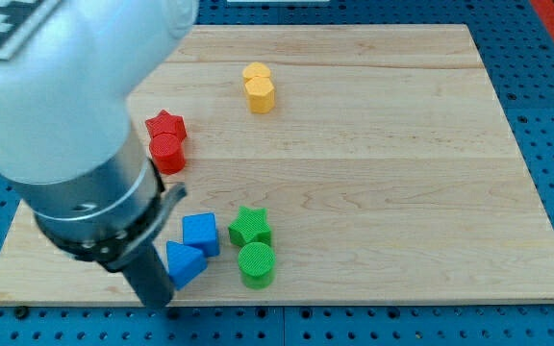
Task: Slide the blue triangle to the right of the blue cube
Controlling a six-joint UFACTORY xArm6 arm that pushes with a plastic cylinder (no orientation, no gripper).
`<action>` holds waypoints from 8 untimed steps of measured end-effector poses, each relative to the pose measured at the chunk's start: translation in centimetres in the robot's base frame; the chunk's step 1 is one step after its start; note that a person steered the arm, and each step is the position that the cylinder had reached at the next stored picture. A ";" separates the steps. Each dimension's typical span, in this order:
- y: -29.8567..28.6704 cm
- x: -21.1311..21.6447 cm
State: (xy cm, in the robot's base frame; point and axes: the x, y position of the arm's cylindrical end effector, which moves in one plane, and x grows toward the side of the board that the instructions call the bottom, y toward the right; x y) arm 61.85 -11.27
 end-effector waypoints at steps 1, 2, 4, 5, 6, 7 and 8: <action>1.0 -0.1; 2.8 0.0; 4.2 -0.8; 3.5 -2.5; 3.2 -5.1; 3.2 -6.9; 3.2 -6.2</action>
